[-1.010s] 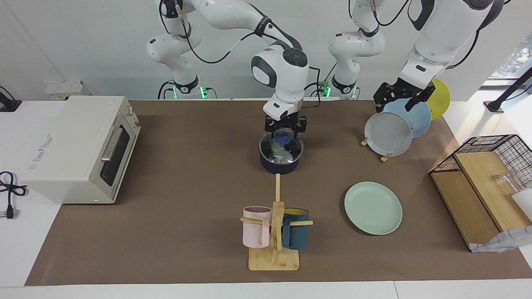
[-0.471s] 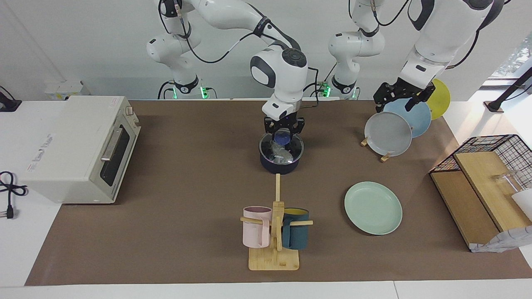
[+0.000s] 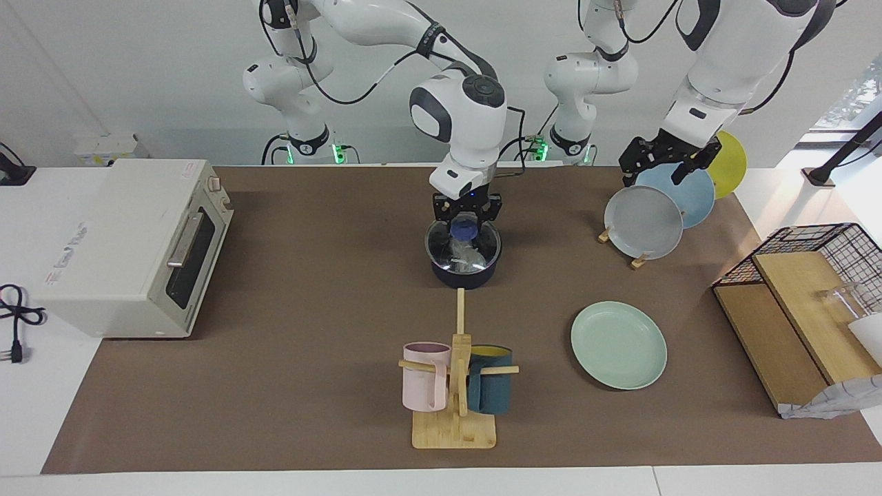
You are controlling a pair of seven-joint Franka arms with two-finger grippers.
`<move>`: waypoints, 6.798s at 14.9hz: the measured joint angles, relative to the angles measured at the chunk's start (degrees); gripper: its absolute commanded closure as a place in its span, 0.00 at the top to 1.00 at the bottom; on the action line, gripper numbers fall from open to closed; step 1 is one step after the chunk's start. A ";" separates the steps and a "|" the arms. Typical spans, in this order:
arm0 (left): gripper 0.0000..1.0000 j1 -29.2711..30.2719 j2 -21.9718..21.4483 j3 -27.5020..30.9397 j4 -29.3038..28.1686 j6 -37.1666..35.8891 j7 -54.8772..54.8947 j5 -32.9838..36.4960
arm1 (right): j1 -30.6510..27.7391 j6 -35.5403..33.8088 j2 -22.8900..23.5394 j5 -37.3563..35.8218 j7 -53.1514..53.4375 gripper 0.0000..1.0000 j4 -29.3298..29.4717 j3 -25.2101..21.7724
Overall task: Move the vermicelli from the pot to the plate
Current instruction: 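Grasp the lid knob with the right gripper and lift it off, then carry the glass lid with the right gripper toward the toaster oven, then set the lid down while the left gripper reaches into the saucepan, then grasp the white vermicelli in the saucepan with the left gripper, then lift the vermicelli with the left gripper and carry it to the green plate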
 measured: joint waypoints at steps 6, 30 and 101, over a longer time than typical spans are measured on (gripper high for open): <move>1.00 0.00 0.00 0.00 0.00 0.00 0.00 0.00 | -6.74 -4.86 -2.03 0.00 -10.17 0.45 2.90 -0.23; 1.00 0.00 0.00 0.00 0.00 0.00 0.00 0.00 | -37.20 19.46 -11.01 0.01 -49.96 0.45 -29.15 -0.51; 0.00 0.43 17.00 0.15 6.22 17.47 -1.07 -6.68 | -40.99 -26.87 -20.70 1.36 -46.04 1.00 1.75 -0.17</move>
